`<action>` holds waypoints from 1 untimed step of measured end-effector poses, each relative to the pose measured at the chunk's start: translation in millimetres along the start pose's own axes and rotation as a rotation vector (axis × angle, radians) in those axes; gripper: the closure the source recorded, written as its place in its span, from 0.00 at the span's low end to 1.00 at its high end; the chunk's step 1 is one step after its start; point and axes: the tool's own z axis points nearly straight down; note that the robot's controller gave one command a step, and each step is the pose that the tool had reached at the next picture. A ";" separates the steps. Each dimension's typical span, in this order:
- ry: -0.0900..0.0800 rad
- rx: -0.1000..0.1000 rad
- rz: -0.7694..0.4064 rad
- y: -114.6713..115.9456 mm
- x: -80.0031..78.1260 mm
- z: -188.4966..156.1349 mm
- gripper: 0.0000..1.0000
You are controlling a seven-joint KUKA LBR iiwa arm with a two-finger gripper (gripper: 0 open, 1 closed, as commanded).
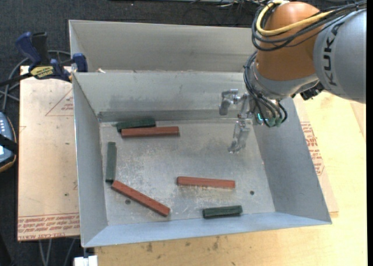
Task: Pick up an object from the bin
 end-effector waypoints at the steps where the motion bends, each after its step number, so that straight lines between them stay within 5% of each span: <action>1: 0.002 0.000 -0.021 31.4 43.6 146.1 0.00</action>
Offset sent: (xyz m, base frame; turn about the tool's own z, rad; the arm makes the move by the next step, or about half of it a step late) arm -0.0424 0.0303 -0.1421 -0.0181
